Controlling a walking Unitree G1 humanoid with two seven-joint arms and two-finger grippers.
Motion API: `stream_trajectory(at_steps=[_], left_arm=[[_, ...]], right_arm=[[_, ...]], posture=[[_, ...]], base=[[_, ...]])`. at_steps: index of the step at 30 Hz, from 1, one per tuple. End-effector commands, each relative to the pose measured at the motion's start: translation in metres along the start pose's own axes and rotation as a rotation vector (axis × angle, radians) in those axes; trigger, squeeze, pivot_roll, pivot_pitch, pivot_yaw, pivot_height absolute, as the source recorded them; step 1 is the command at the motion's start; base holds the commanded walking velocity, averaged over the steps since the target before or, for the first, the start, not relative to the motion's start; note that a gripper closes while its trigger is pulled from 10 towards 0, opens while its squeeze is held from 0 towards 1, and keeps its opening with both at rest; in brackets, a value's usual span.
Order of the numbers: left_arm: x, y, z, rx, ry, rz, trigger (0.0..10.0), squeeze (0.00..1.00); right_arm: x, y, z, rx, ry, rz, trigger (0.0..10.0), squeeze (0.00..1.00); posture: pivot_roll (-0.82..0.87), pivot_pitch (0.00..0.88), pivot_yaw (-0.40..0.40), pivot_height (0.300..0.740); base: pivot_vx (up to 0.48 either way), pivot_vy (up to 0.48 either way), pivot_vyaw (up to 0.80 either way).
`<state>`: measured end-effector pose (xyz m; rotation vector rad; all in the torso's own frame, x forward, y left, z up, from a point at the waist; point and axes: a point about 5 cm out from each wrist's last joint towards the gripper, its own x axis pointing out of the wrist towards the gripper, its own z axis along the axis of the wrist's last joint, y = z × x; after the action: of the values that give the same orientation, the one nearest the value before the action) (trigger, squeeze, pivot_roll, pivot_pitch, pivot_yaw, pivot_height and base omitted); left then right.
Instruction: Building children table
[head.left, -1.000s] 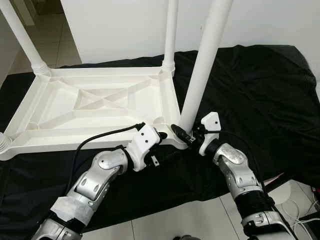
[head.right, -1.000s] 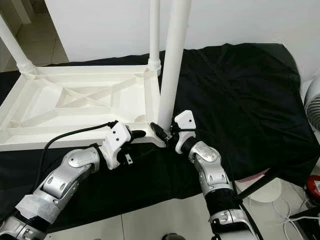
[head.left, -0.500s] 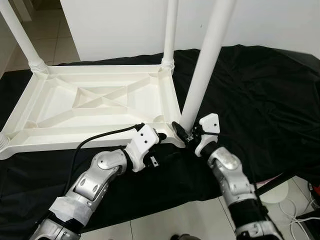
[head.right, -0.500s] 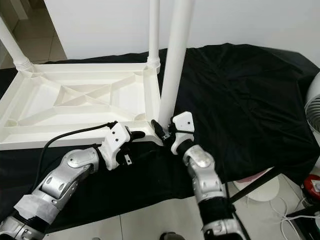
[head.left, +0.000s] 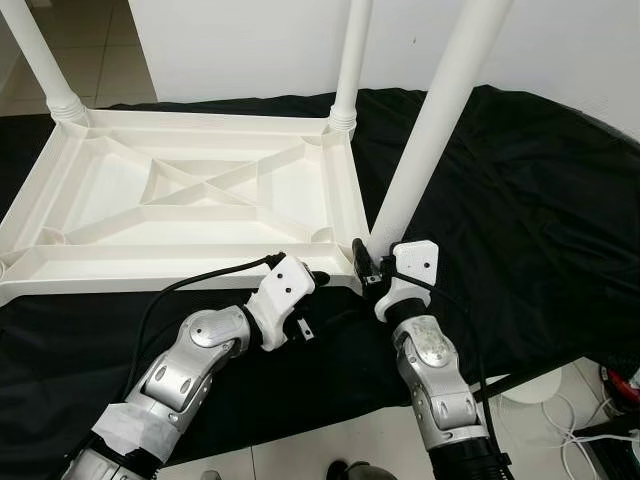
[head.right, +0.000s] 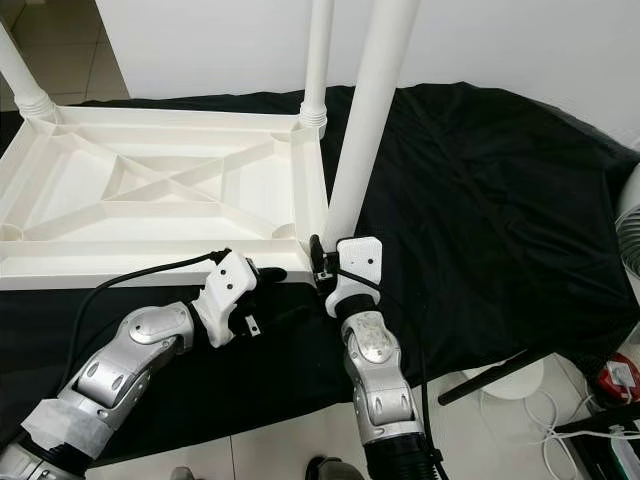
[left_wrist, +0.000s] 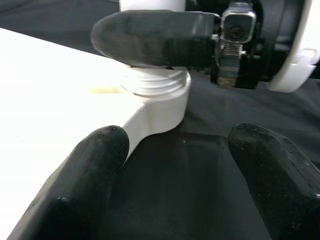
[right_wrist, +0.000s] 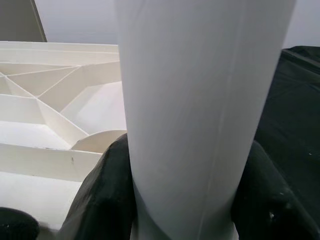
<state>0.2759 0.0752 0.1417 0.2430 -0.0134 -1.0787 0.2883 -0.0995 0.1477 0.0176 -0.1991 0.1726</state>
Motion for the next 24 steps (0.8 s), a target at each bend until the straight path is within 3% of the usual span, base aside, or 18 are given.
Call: stream_trajectory(at_steps=[1, 6, 7, 9, 10, 24], left_arm=[[-0.0012, -0.0013, 0.0001, 0.008, 0.003, -0.025, 10.0, 0.0], [-0.0005, 0.0004, 0.0009, 0.012, 0.0, -0.015, 10.0, 0.0], [-0.0003, 0.0001, 0.0007, 0.014, 0.0, -0.012, 10.0, 0.0], [-0.0002, -0.0002, 0.0006, 0.015, 0.0, -0.01, 10.0, 0.0], [-0.0003, -0.001, 0.0004, 0.015, -0.001, -0.01, 10.0, 0.0], [-0.0033, 0.0, 0.0, 0.018, 0.003, 0.004, 10.0, 0.0]], right_arm=[[-0.007, -0.0063, -0.0172, -0.007, 0.095, -0.056, 10.0, 0.0], [-0.0059, -0.0054, -0.0163, -0.009, 0.1, -0.063, 10.0, 0.0], [-0.0056, -0.0054, -0.0159, -0.006, 0.099, -0.063, 10.0, 0.77], [-0.0056, -0.0052, -0.0155, -0.005, 0.099, -0.065, 10.0, 0.77], [-0.0063, -0.0048, -0.0146, 0.01, 0.094, -0.06, 10.0, 1.0], [-0.0049, -0.0089, -0.0103, 0.007, 0.072, -0.041, 10.0, 1.0]], posture=[[-0.02, 0.105, -0.068, 0.74], [-0.03, 0.098, -0.068, 0.74], [-0.03, 0.097, -0.069, 0.74], [-0.03, 0.097, -0.069, 0.74], [-0.03, 0.097, -0.069, 0.74], [-0.01, 0.104, -0.071, 0.74]], base=[[0.0, 0.0, 0.0], [0.0, 0.0, 0.0], [0.0, 0.0, 0.0], [0.0, 0.0, 0.0], [0.0, 0.0, 0.0], [0.0, 0.0, 0.0]])
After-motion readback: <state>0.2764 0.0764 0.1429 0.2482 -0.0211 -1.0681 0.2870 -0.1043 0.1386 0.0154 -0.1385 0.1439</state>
